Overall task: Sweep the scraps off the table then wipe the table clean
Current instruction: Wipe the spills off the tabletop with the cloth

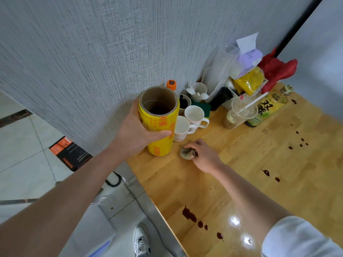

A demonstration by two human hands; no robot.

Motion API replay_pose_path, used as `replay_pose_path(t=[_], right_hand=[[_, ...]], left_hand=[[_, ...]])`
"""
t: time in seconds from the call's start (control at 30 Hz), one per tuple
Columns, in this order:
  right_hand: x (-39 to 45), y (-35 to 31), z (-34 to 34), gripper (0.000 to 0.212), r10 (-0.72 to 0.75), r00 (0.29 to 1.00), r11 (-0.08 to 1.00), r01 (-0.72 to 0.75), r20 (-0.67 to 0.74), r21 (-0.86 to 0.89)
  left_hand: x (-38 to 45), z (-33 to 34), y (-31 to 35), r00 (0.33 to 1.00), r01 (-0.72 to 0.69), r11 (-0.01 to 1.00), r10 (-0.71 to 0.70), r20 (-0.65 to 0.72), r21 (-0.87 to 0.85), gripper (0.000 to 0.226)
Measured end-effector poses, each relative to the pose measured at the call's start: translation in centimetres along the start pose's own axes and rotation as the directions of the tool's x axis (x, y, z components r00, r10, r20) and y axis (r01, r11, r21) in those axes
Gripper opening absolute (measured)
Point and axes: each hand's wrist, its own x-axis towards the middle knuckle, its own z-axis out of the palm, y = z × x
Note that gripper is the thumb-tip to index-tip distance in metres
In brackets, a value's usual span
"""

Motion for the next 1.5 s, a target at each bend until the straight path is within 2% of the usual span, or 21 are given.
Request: replay_pose_path(t=[0.13,0.23,0.27,0.33,0.43,0.47,0.53,0.6,0.67,0.77,0.83,0.93,1.0,1.1,1.2,1.27,1.33,1.37,1.43,1.47,1.5], right_hand=[[-2.0,4.7,-2.4,0.046,0.221,0.956,0.973,-0.202,-0.193,0.111],[0.4,5.8,-4.0,0.042,0.473,0.821,0.862,-0.357,-0.320,0.359],[1.3,5.2,-4.1,0.041,0.513,0.798,0.844,-0.402,-0.316,0.354],[1.6,3.0,-3.0,0.041,0.445,0.850,0.890,-0.387,-0.282,0.240],[-1.5,-0.1,0.4,0.040,0.200,0.956,0.976,-0.176,-0.212,0.126],[-3.0,-0.6,1.2,0.041,0.122,0.976,0.990,-0.106,-0.180,0.095],[-5.2,-0.6,1.9,0.043,0.005,0.996,0.998,0.000,-0.088,0.061],[-6.7,-0.2,1.7,0.044,-0.028,1.000,0.997,0.028,0.001,0.070],[-7.5,-0.5,1.8,0.044,-0.063,0.998,0.996,0.061,0.032,0.062],[-7.5,-4.7,3.6,0.043,-0.206,0.977,0.978,0.204,0.052,0.040],[-6.6,-8.5,5.7,0.044,-0.285,0.957,0.959,0.284,0.057,0.026],[-3.9,-13.6,8.3,0.045,-0.233,0.972,0.970,0.235,-0.041,0.060],[-2.5,-15.8,9.2,0.045,-0.172,0.984,0.979,0.176,-0.050,0.101],[-2.4,-15.5,8.8,0.038,-0.237,0.971,0.968,0.233,0.034,0.098],[-5.2,-10.5,6.2,0.035,-0.363,0.926,0.929,0.350,0.103,0.121],[-7.2,-4.7,2.8,0.037,-0.249,0.969,0.964,0.247,0.004,0.093],[-8.0,1.7,-1.1,0.040,0.042,0.988,0.993,-0.025,-0.146,0.113],[-7.8,4.3,-2.7,0.037,0.246,0.950,0.957,-0.207,-0.194,0.203],[-6.1,6.7,-4.4,0.033,0.572,0.786,0.806,-0.484,-0.234,0.342],[-5.2,6.3,-4.1,0.033,0.646,0.726,0.750,-0.546,-0.237,0.374],[-4.3,4.9,-3.3,0.033,0.624,0.737,0.770,-0.521,-0.261,0.369]], left_hand=[[-0.3,0.1,-0.5,0.999,0.036,0.999,-0.036,0.014,-0.007,0.109],[-0.1,-0.1,-0.3,0.999,0.035,0.999,-0.036,0.028,0.038,0.102],[0.0,-0.2,-0.4,0.999,0.035,0.998,-0.037,0.034,0.044,0.101],[0.0,-0.3,-0.5,0.998,0.036,0.998,-0.038,0.047,0.049,0.103],[-0.3,-0.7,-1.1,0.992,0.011,0.995,-0.023,0.125,0.095,0.112],[-0.4,-1.2,-1.5,0.989,0.003,0.990,-0.024,0.148,0.140,0.111],[-0.9,-2.6,-2.8,0.990,-0.003,0.958,-0.036,0.133,0.286,0.095],[-1.5,-3.9,-4.9,0.996,-0.038,0.869,-0.008,0.092,0.494,0.071],[-2.2,-4.3,-6.4,0.992,-0.063,0.782,-0.021,0.128,0.620,0.065],[-2.8,-3.1,-7.4,0.971,0.017,0.788,-0.159,0.178,0.615,0.088],[-2.4,-2.0,-7.5,0.967,0.052,0.777,-0.195,0.161,0.628,0.092],[-1.0,-1.0,-7.6,0.979,0.078,0.722,-0.187,0.085,0.688,0.083],[-0.3,-1.1,-7.8,0.977,0.061,0.679,-0.191,0.097,0.731,0.085],[-0.3,-1.5,-8.1,0.981,0.000,0.623,-0.152,0.122,0.782,0.083],[-1.0,-1.3,-7.8,0.982,0.045,0.686,-0.163,0.093,0.727,0.085],[-2.1,-1.4,-7.7,0.974,0.128,0.742,-0.220,0.058,0.658,0.089],[-4.1,-1.7,-7.8,0.992,0.106,0.753,-0.123,-0.019,0.649,0.072],[-5.3,-1.8,-7.8,0.999,0.044,0.754,-0.020,-0.044,0.655,0.058],[-7.4,-1.4,-7.4,0.990,-0.127,0.769,0.138,0.031,0.627,0.032],[-8.1,-0.6,-7.0,0.977,-0.214,0.777,0.159,0.145,0.591,0.021],[-8.5,0.4,-6.6,0.949,-0.284,0.786,0.149,0.277,0.549,0.016]])
